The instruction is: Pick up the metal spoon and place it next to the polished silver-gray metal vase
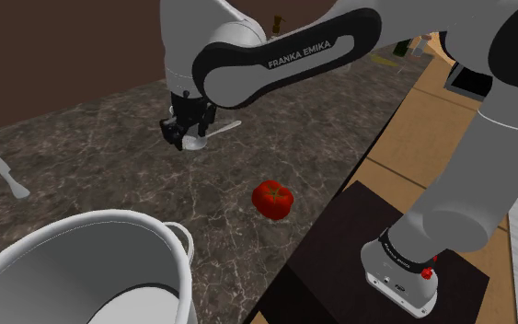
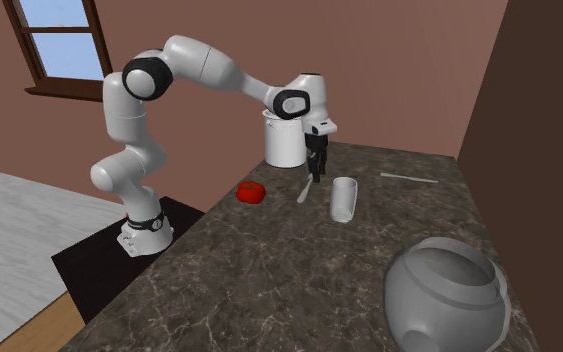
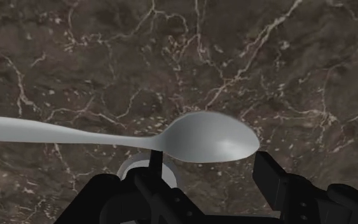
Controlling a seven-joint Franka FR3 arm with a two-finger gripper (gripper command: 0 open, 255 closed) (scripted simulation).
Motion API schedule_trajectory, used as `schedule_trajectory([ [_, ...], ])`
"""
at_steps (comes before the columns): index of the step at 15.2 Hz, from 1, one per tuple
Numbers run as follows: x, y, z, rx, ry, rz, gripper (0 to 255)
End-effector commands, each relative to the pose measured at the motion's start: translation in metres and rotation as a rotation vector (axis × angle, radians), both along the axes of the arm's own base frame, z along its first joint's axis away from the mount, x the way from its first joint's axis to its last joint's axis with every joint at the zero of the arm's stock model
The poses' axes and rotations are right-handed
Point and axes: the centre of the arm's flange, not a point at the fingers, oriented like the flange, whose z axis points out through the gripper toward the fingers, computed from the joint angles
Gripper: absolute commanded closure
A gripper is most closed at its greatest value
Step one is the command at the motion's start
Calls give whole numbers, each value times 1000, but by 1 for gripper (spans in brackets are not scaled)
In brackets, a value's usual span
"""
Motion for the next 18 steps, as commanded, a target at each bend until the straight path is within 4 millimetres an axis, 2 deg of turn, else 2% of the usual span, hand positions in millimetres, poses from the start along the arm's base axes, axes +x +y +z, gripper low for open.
schedule_trajectory([
  [1,0,0,11,0,0,0,255],
  [18,0,0,101,0,0,0,255],
])
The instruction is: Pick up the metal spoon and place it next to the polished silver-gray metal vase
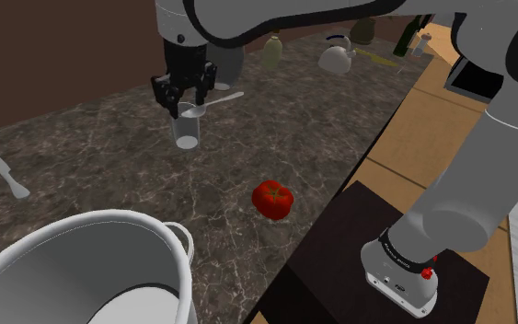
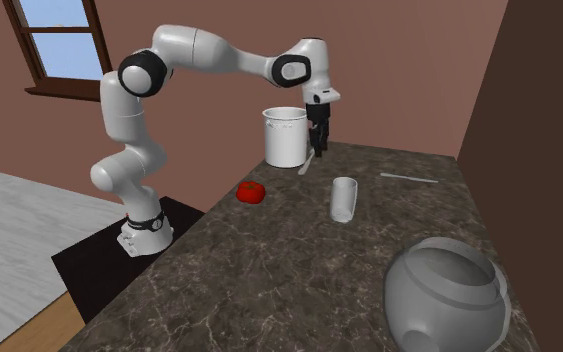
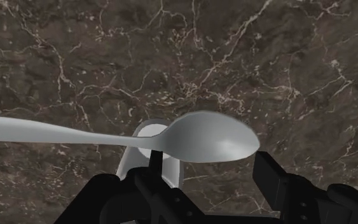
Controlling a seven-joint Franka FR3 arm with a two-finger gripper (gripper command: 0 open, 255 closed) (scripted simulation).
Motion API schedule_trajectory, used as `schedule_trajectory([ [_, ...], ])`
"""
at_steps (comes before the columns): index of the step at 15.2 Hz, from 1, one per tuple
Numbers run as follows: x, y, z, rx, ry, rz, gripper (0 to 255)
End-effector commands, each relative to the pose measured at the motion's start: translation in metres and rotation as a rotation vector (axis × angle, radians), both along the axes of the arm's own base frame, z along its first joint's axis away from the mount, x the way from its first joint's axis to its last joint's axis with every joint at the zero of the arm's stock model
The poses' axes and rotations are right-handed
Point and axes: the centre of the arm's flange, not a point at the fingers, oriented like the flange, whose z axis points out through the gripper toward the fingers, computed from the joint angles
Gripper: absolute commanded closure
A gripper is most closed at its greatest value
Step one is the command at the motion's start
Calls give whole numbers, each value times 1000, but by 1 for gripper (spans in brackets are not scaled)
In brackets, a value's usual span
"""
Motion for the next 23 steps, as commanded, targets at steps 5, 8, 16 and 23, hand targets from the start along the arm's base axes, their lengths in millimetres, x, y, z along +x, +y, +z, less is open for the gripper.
schedule_trajectory([
  [5,-1,0,32,0,1,0,255],
  [8,-1,0,47,0,1,0,255],
  [16,-1,0,90,0,1,0,255],
  [23,7,-25,111,0,1,0,255],
])
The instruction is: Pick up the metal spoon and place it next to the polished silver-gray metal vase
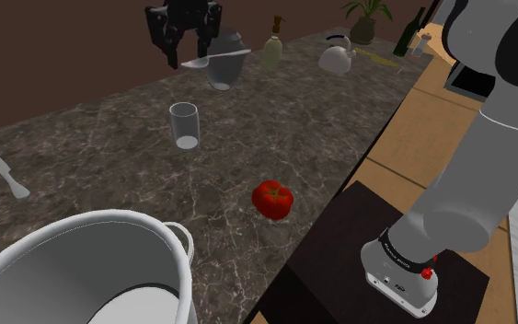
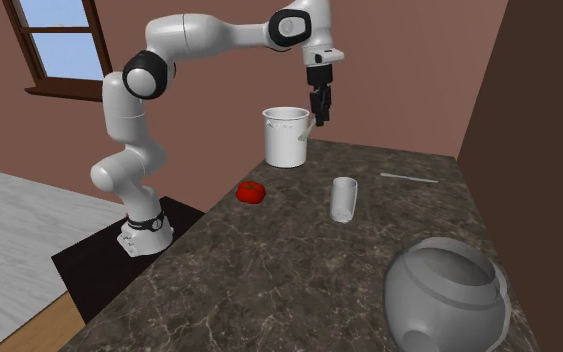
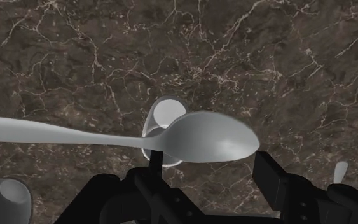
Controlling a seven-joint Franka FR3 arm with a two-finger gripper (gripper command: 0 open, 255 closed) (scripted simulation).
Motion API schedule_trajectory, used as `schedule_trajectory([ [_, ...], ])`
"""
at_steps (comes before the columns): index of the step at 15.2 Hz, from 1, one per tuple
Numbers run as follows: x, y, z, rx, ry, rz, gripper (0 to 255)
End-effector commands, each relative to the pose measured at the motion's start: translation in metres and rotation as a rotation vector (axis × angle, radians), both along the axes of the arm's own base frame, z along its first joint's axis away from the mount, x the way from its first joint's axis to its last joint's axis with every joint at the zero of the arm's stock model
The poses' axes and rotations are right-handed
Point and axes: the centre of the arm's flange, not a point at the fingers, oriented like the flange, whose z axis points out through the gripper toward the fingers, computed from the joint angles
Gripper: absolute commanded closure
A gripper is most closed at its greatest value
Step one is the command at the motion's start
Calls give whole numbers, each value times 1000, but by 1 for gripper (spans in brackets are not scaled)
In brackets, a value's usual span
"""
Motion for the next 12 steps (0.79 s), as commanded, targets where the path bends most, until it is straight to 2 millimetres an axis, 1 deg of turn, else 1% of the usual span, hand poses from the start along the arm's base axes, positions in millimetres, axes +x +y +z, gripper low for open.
schedule_trajectory([
  [1,7,-23,2,0,0,0,255],
  [12,48,-162,2,0,0,0,255],
])
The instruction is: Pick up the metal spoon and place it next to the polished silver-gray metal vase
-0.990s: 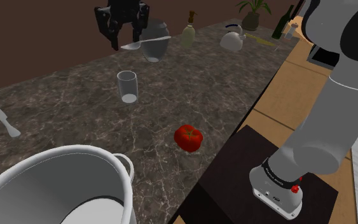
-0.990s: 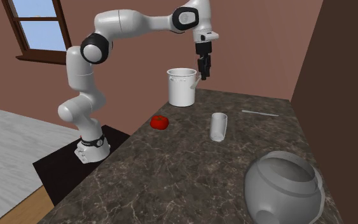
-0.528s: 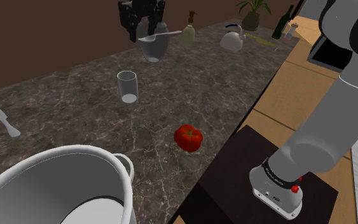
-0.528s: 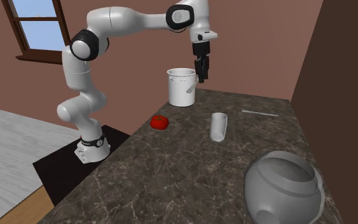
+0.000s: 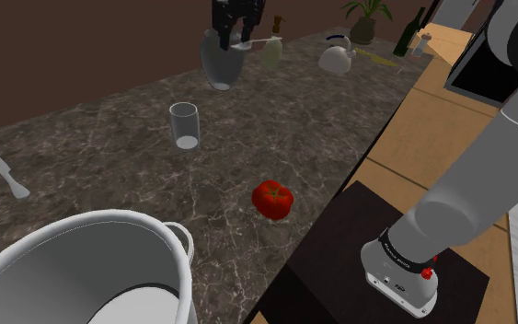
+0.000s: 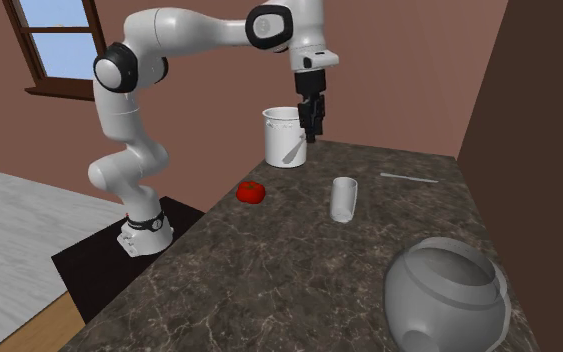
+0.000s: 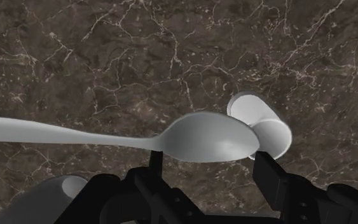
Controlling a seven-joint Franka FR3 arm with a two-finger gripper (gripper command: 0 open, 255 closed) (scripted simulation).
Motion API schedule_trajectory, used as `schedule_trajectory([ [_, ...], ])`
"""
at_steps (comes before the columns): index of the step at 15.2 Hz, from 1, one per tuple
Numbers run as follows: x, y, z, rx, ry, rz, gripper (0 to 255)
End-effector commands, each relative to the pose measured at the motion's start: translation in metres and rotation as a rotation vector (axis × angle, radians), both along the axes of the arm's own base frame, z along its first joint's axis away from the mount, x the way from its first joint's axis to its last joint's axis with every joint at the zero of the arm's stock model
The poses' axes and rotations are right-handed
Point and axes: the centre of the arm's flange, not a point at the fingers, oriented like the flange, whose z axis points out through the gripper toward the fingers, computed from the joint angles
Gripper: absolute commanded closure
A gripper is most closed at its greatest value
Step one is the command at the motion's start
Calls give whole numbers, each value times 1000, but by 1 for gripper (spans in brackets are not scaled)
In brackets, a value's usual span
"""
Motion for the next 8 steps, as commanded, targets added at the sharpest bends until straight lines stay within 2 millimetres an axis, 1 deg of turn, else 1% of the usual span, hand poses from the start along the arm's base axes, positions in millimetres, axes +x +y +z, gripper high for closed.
schedule_trajectory([
  [1,8,-25,-1,0,0,1,255],
  [8,34,-114,0,0,0,1,255],
])
